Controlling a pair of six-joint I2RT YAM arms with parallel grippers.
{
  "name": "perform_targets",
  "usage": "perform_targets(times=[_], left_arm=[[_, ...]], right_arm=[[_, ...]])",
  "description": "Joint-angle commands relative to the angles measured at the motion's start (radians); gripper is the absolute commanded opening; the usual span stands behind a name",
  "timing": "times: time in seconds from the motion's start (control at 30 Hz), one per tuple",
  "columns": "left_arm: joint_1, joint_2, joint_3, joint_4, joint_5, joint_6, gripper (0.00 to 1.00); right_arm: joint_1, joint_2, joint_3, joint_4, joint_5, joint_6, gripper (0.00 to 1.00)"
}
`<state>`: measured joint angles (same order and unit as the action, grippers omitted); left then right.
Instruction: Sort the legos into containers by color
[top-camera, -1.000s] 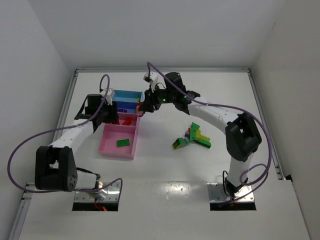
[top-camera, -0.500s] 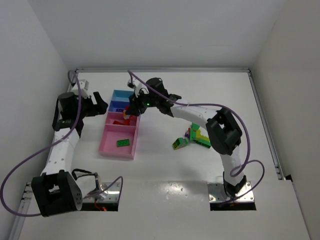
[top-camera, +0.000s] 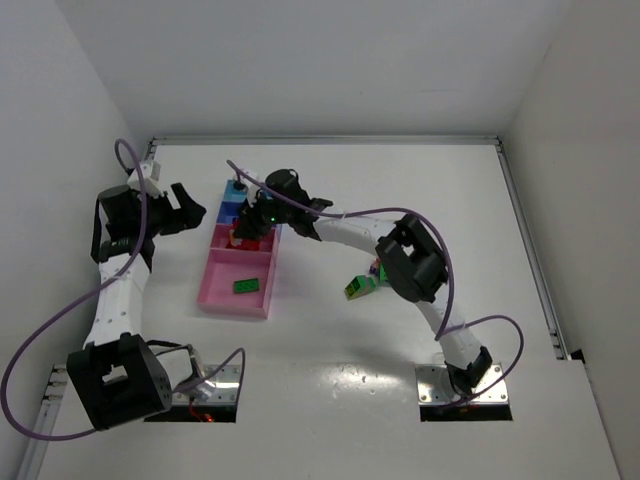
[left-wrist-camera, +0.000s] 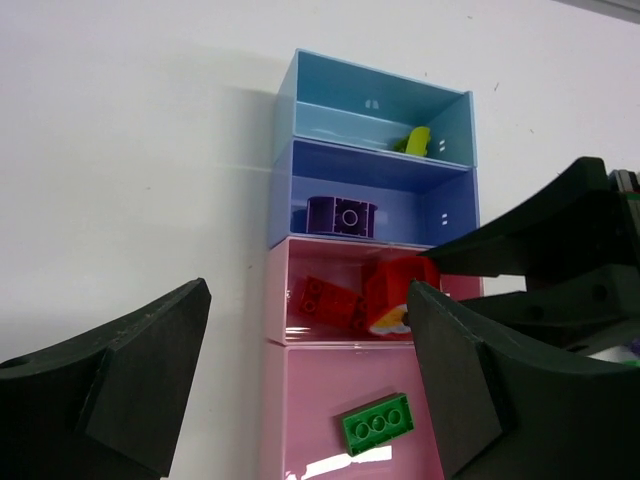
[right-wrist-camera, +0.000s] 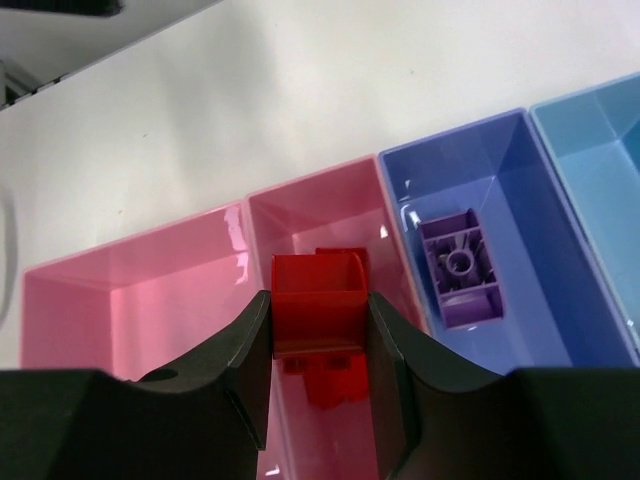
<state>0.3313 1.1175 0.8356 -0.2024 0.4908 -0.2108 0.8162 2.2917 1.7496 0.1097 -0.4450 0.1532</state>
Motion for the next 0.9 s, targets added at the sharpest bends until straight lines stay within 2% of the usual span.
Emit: perform_targets(times=[0.0,0.17,0.27,0.37,0.4,0.5,0.67,0.8,0.87], left_arm=[[0.018,-0.004,0.017,0.004,0.038,0.005,0.86],[0.028,0.016,0.017,0.004,0.049,0.016,0.86],[0.028,0.025,0.017,0.004,0.058,0.025,0.86],[0.038,0.036,0.017,0.004,0.068,0.025,0.86],[0.038,0.036,0.017,0.004,0.068,0.025,0.87],[0.048,0.045,0.017,0.004,0.112,0.036,0.88],[0.048,0.045,0.008,-0.005,0.167,0.062,0.9],[0.048,0.054,0.008,-0.005,0.239,0.074,0.9],[0.048,0.054,0.008,-0.005,0.293,0.087,0.9]], right_arm=[[0.003,0.018,0.071,0.077,0.017,-0.018,0.07],[0.012,0.054,0.108,0.096,0.035,-0.027,0.07],[0.021,0.074,0.129,0.087,0.035,-0.049,0.11],[0.04,0.086,0.139,0.078,0.045,-0.058,0.32],[0.04,0.086,0.139,0.077,0.045,-0.058,0.43],[0.04,0.086,0.139,0.068,0.063,-0.067,0.63],[0.04,0.025,0.116,0.047,0.083,-0.087,0.71],[-0.008,-0.113,0.03,-0.007,0.1,-0.098,0.71],[-0.058,-0.243,-0.027,-0.063,0.114,-0.13,0.71]])
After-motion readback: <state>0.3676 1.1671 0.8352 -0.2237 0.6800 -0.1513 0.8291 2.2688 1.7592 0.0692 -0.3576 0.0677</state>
